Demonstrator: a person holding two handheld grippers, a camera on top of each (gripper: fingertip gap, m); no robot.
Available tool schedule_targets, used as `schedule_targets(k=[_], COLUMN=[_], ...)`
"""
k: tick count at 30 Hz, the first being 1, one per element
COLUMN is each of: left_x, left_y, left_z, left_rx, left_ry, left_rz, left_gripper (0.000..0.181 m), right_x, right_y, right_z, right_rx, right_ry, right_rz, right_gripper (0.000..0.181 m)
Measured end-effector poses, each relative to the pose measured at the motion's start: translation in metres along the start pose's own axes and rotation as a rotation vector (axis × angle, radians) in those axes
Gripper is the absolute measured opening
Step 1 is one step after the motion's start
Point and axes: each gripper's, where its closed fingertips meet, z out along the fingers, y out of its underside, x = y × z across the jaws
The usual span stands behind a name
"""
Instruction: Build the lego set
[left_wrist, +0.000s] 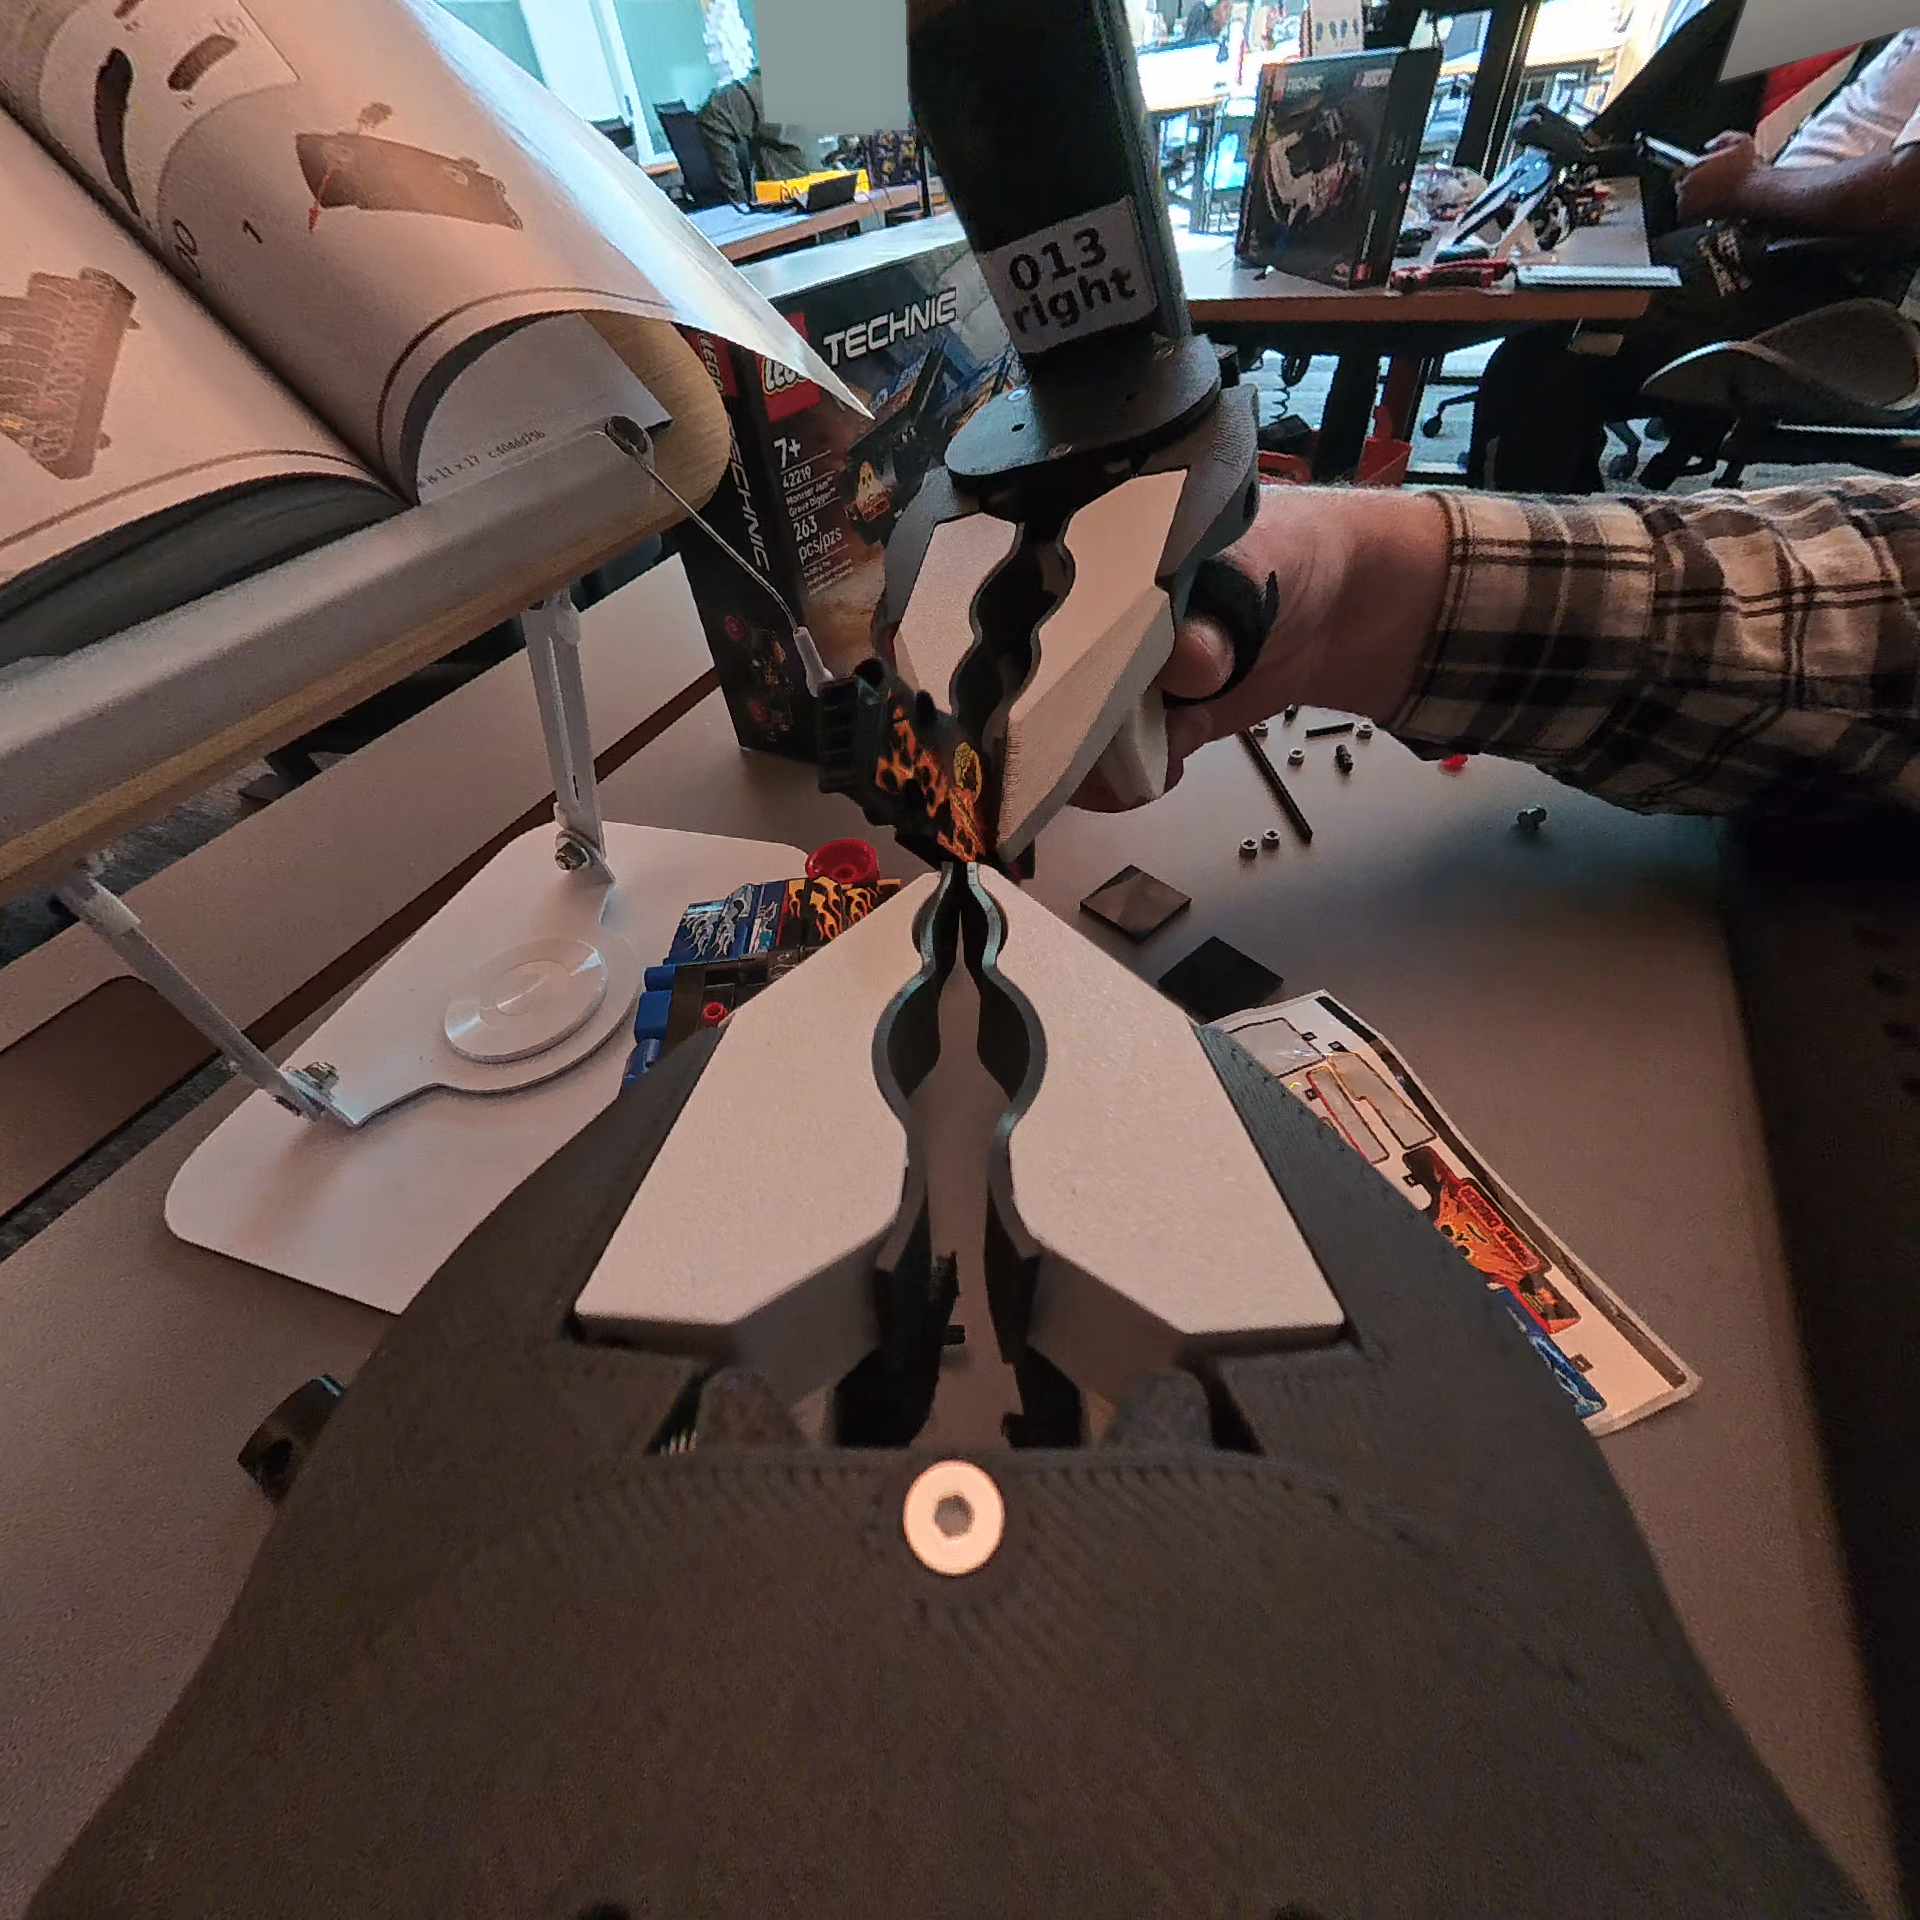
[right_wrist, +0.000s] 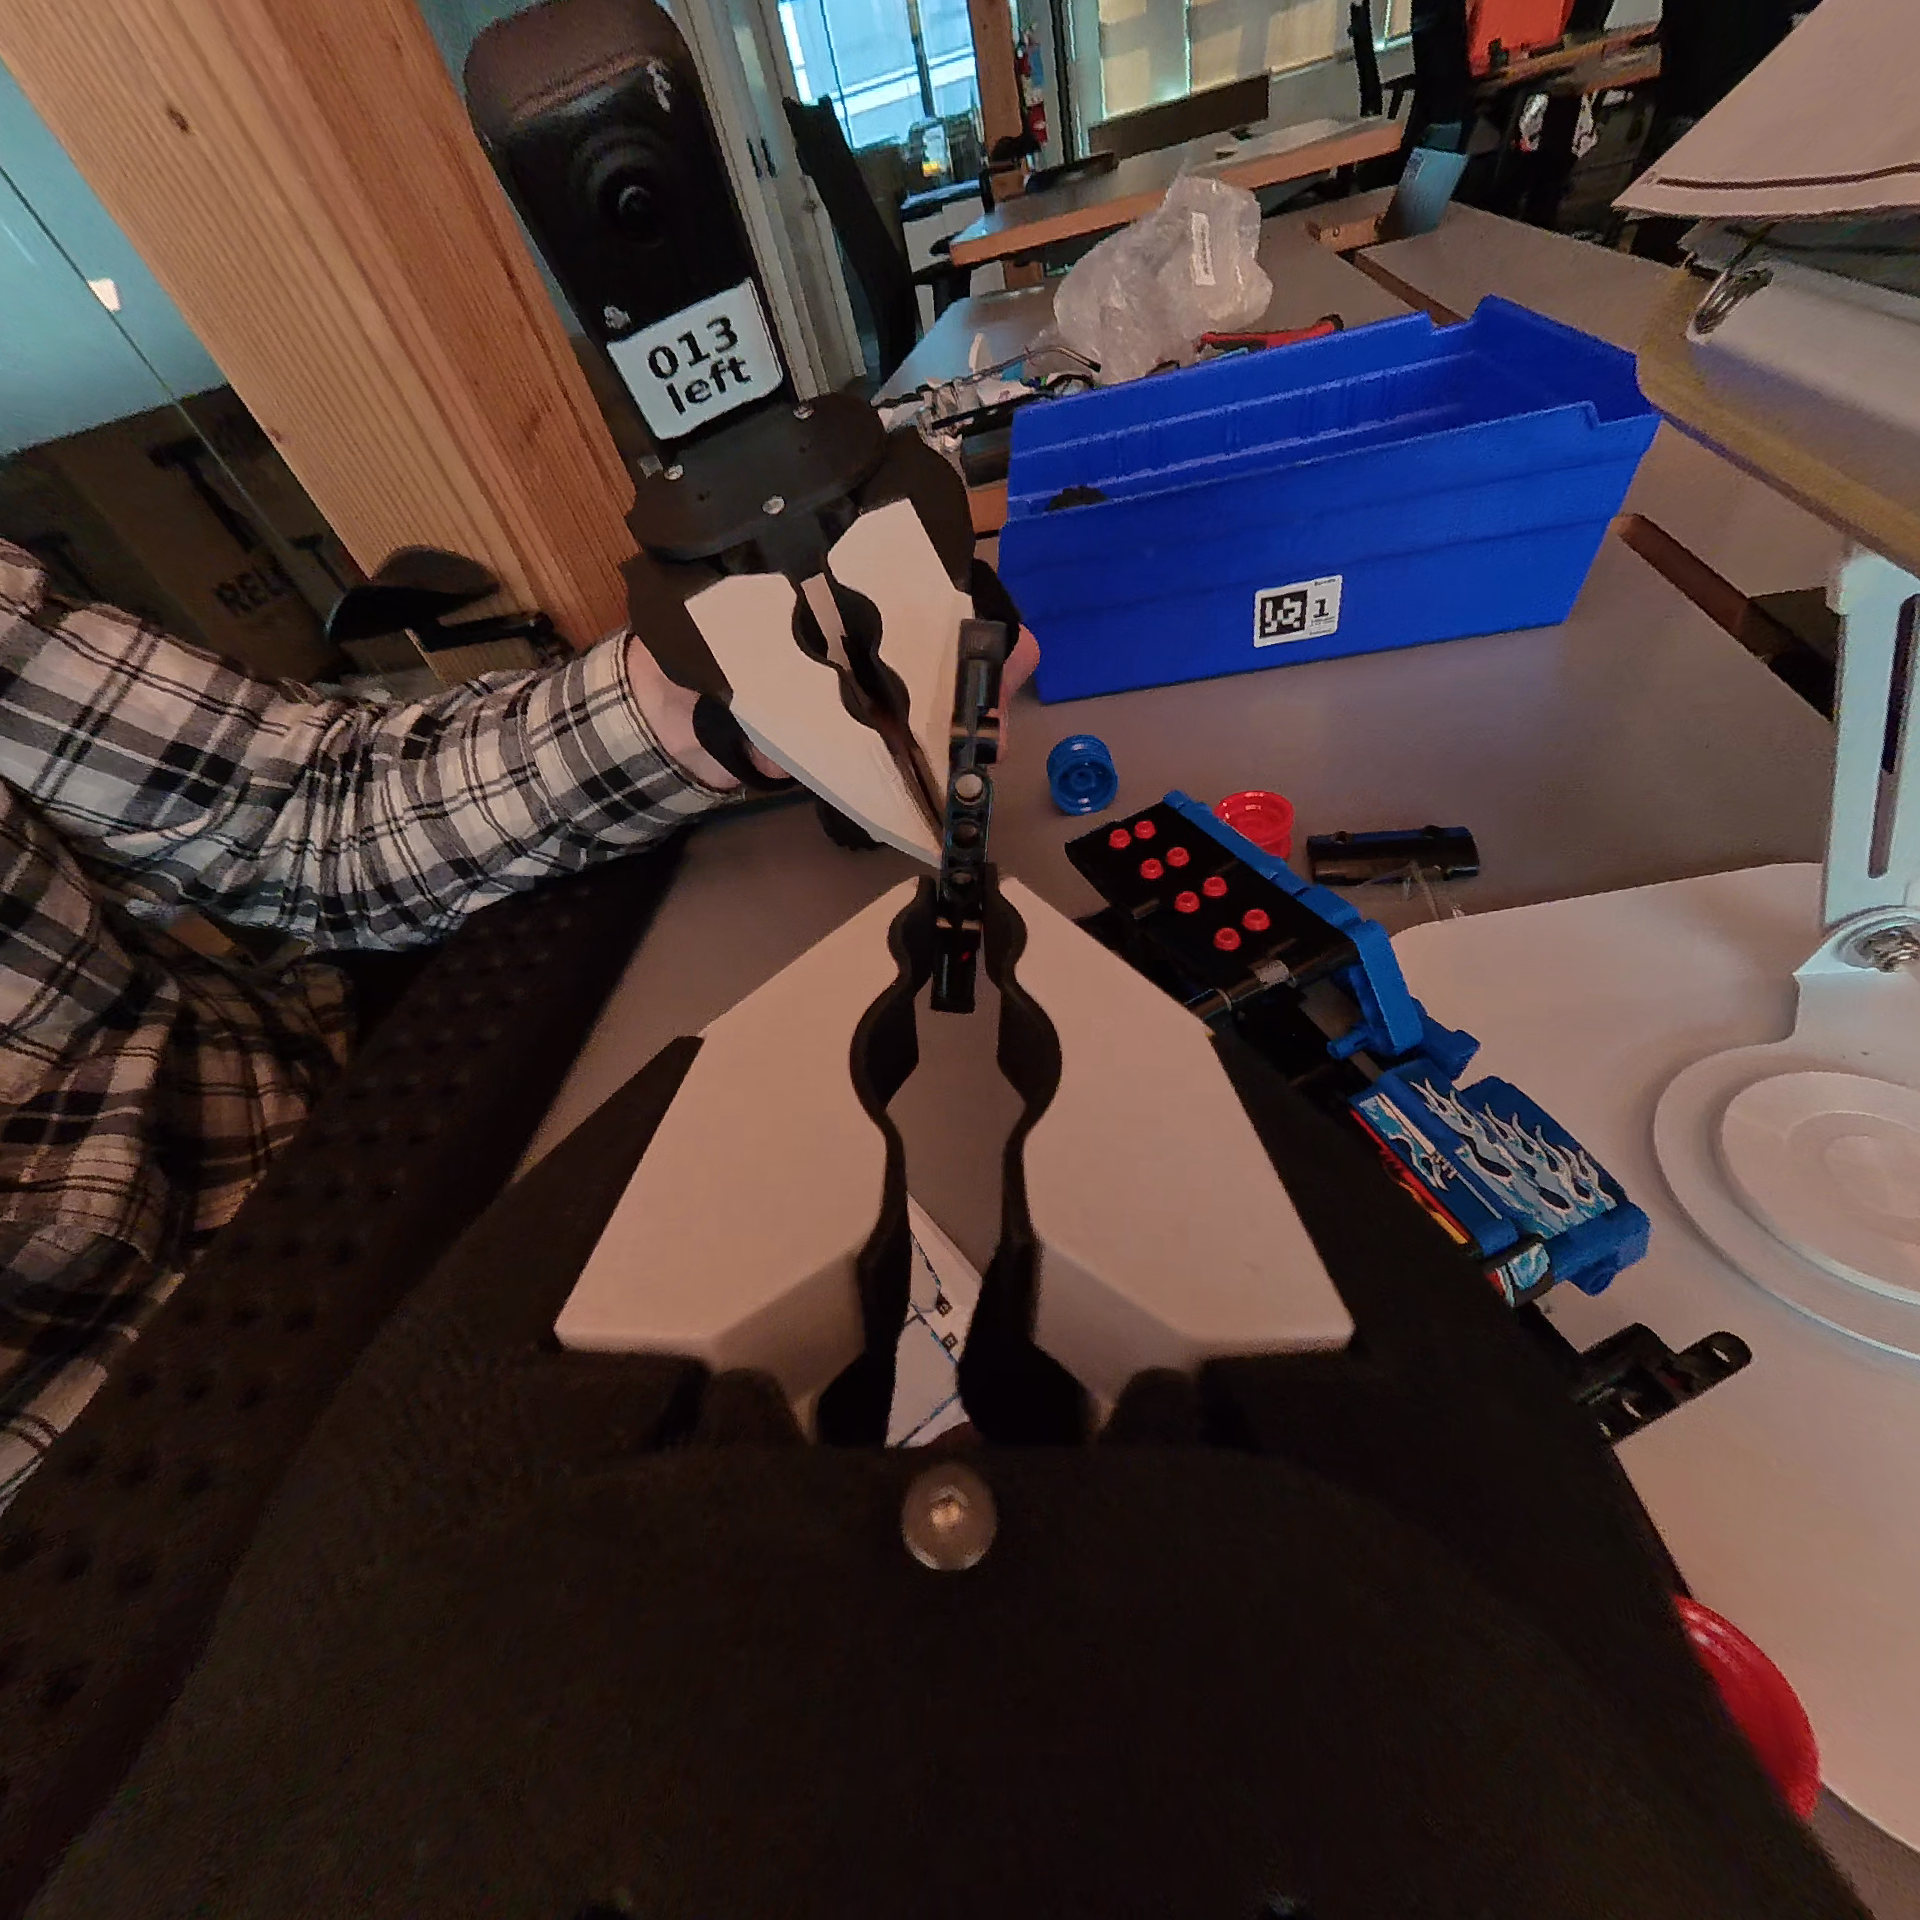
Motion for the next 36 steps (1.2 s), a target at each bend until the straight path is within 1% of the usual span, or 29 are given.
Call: schedule_targets(k=[2, 5, 9, 11, 15, 16, 17, 19, 20, 26, 31, 36], left_x=[0.000, 0.000, -0.004, -0.006, -0.001, 0.000, 0.000, -0.003, -0.001, 0.000, 0.003, 0.001], left_y=[0.000, 0.001, 0.000, 0.002, 0.004, 0.006, 0.007, 0.006, 0.003, -0.002, -0.004, -0.012], left_z=[-0.001, -0.003, -0.004, -0.005, 0.001, 0.004, 0.007, 0.011, 0.012, 0.011, 0.010, 0.005], left_rx=[-0.007, -0.019, -0.020, -0.033, -0.041, -0.045, -0.049, -0.043, -0.028, 0.011, 0.004, 0.032], left_ry=[0.001, -0.002, -0.028, -0.049, -0.012, -0.007, -0.013, -0.037, -0.025, -0.013, -0.022, -0.050], left_rz=[0.006, 0.012, 0.014, 0.031, -0.018, -0.024, -0.024, -0.028, -0.036, -0.050, -0.001, 0.035], left_gripper=[0.000, 0.000, 0.000, 0.000, 0.025, 0.026, 0.025, 0.016, 0.011, 0.008, 0.007, 0.005], right_x=[0.000, 0.000, 0.002, 0.002, 0.001, 0.001, 0.000, -0.001, -0.001, -0.002, -0.004, -0.005], right_y=[0.002, 0.004, 0.000, -0.009, -0.028, -0.032, -0.035, -0.038, -0.040, -0.043, -0.040, -0.038], right_z=[0.001, 0.002, 0.002, -0.001, -0.006, -0.006, -0.006, -0.005, -0.006, -0.010, -0.015, -0.023], right_rx=[-0.025, -0.053, -0.033, 0.033, 0.187, 0.216, 0.238, 0.268, 0.282, 0.299, 0.305, 0.308], right_ry=[0.012, 0.029, 0.039, 0.023, -0.012, -0.018, -0.022, -0.031, -0.031, -0.039, -0.092, -0.114], right_rz=[-0.015, -0.042, -0.013, 0.021, 0.073, 0.078, 0.082, 0.088, 0.090, 0.091, 0.122, 0.104], right_gripper=[0.011, 0.006, 0.006, 0.006, 0.006, 0.006, 0.006, 0.006, 0.006, 0.006, 0.006, 0.006])
